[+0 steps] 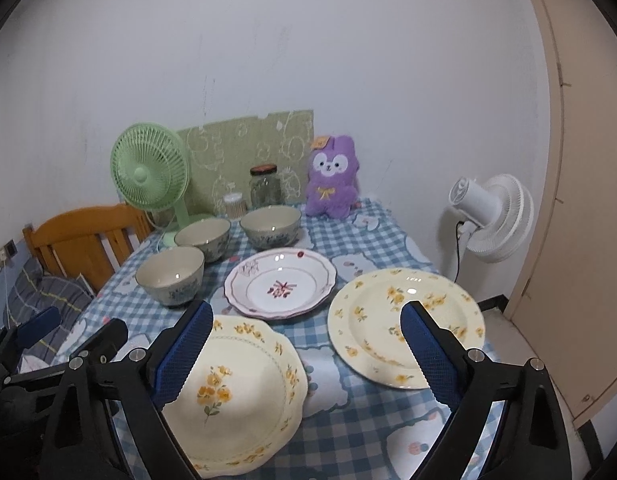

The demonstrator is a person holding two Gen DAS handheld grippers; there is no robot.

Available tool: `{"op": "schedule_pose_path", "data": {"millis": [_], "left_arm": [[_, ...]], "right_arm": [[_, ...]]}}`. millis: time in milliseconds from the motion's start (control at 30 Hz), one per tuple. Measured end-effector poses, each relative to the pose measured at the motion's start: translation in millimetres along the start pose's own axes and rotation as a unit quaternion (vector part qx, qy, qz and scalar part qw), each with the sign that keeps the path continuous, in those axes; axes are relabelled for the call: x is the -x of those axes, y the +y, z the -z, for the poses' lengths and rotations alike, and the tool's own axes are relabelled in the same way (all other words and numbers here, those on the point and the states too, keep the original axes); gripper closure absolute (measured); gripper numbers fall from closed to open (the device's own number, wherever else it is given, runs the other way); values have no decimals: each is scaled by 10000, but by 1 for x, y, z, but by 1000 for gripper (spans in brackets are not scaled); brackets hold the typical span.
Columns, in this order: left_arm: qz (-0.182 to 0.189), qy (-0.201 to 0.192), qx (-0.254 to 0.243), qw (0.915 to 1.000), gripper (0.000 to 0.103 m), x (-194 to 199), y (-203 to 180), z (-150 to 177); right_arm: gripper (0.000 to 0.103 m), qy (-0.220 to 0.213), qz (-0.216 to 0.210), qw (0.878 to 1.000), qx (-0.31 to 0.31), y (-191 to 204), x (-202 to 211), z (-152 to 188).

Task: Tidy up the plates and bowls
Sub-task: 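Move the right gripper toward the rim of the beaded cream plate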

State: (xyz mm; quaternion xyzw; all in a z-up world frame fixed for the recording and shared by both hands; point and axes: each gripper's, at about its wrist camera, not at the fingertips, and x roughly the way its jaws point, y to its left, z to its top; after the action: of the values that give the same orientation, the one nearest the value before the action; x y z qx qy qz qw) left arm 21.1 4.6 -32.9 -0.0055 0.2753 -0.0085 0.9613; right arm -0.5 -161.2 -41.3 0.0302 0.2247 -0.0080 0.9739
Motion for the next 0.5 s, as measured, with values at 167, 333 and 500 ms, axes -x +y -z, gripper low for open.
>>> {"op": "schedule_pose_path", "data": {"millis": [167,333,500], "left_arm": [[30,194,77,9998,13,-14,5,5],[-136,278,-163,9994,17,-27,3,15],[-106,549,-134,9983,17,-42,8,22]], "right_arm": [[10,261,-35,9996,122,8,-17,12],[13,541,-80,9985,92,11,-38,22],[15,834,-100,9964,92,14,-57,34]]}}
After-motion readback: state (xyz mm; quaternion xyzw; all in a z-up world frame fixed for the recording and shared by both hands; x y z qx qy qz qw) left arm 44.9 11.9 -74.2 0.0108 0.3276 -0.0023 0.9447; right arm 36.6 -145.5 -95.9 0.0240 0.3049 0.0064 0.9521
